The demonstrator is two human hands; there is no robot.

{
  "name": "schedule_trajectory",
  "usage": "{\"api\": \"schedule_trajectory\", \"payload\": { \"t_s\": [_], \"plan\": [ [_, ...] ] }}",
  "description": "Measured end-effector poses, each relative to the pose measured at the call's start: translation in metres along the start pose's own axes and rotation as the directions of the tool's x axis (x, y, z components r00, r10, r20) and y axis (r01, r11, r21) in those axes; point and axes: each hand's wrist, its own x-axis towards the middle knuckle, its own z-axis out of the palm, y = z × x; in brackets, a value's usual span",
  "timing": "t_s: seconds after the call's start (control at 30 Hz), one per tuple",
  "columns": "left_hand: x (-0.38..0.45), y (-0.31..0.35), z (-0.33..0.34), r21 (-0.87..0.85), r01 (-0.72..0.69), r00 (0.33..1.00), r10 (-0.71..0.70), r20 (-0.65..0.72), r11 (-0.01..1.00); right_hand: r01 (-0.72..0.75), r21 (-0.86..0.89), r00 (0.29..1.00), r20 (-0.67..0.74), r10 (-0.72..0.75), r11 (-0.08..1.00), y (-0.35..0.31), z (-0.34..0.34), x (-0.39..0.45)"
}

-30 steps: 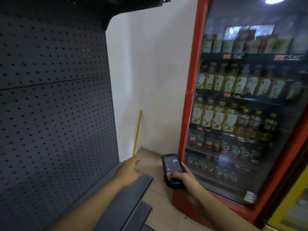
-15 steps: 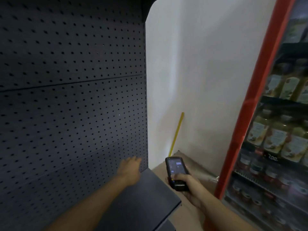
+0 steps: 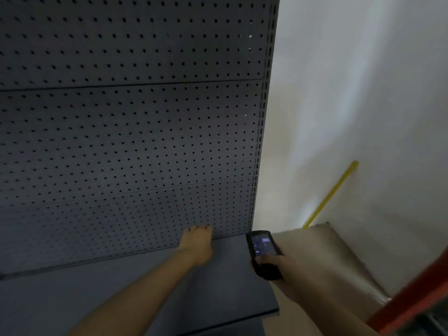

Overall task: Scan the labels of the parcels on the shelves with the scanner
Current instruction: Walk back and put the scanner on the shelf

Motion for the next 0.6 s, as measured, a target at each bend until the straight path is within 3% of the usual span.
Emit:
{"api": "schedule_trajectory", "payload": {
  "t_s": [0.17,0.33,0.6],
  "plan": [
    [0.004,-0.007,0.032,-0.005,0.077,0.995,-0.076,0.057,0.997,-0.142,-0.058,0.990,-0.032,0.140,0.988,0.026,0.003,0.030],
    [0.020,-0.014,0.066,0.024,0.104,0.986,-0.106,0.126,0.994,-0.212,0.140,0.977,0.039,0.209,0.967,0.057,0.007,0.063],
    [0.034,-0.013,0.109,0.046,0.133,0.962,-0.140,0.233,0.990,-0.201,0.253,0.979,0.076,0.187,0.946,0.075,-0.010,0.102]
  ]
}}
